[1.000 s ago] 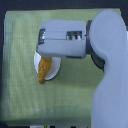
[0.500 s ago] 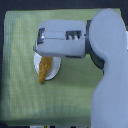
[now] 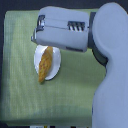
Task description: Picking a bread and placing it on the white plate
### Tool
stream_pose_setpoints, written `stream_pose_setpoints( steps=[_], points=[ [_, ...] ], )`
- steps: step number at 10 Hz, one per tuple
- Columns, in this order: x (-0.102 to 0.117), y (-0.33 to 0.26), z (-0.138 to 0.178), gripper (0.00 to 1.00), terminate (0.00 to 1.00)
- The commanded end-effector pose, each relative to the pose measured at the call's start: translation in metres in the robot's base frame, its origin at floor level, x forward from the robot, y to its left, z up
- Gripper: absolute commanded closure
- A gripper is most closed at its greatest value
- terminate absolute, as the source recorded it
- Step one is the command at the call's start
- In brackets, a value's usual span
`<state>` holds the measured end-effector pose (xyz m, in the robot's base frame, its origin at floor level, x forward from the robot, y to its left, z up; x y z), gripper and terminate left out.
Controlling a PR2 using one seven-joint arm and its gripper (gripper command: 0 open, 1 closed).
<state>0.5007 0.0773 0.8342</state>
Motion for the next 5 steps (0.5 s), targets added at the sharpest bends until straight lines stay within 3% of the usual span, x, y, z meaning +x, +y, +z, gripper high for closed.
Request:
stream_pose_setpoints(
  steps=[1, 3, 5],
  points=[
    [0.020, -0.043, 0.094, 0.00, 0.00],
    [0.004, -0.055, 0.110, 0.00, 0.00],
    [0.005, -0.076, 0.125, 0.00, 0.00]
  ],
)
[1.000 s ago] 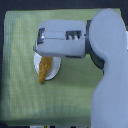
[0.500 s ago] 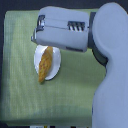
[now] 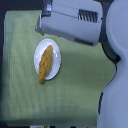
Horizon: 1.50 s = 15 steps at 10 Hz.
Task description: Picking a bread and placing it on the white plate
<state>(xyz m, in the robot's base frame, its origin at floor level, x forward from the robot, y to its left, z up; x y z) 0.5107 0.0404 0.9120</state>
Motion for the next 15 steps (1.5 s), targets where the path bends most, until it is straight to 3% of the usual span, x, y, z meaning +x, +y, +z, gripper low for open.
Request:
stream_pose_setpoints(
  steps=[1, 6, 8, 12, 15],
  points=[
    [-0.004, -0.066, 0.055, 0.00, 0.00],
    [-0.025, -0.227, 0.078, 0.00, 0.00],
    [-0.031, -0.266, 0.085, 0.00, 0.00],
    [-0.049, -0.310, 0.089, 0.00, 0.00],
    [-0.046, -0.335, 0.084, 0.00, 0.00]
  ],
)
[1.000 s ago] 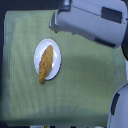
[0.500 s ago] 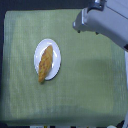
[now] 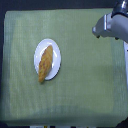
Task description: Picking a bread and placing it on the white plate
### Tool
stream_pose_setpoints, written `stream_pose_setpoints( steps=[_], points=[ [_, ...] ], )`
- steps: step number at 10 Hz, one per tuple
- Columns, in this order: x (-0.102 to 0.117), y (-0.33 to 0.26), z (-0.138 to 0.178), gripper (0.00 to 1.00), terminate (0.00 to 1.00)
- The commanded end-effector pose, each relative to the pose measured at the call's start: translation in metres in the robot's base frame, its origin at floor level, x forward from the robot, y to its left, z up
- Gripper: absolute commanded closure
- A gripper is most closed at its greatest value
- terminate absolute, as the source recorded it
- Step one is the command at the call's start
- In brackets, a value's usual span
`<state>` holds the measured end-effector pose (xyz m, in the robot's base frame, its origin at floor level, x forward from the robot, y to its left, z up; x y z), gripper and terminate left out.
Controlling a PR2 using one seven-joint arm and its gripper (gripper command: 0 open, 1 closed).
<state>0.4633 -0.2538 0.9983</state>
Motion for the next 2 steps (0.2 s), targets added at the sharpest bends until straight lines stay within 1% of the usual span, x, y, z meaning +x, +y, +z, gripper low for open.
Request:
stream_pose_setpoints(
  steps=[1, 2],
  points=[
    [0.0048, -0.0392, -0.0054, 0.00, 0.00],
    [0.0073, -0.0426, -0.0065, 0.00, 1.00]
  ],
)
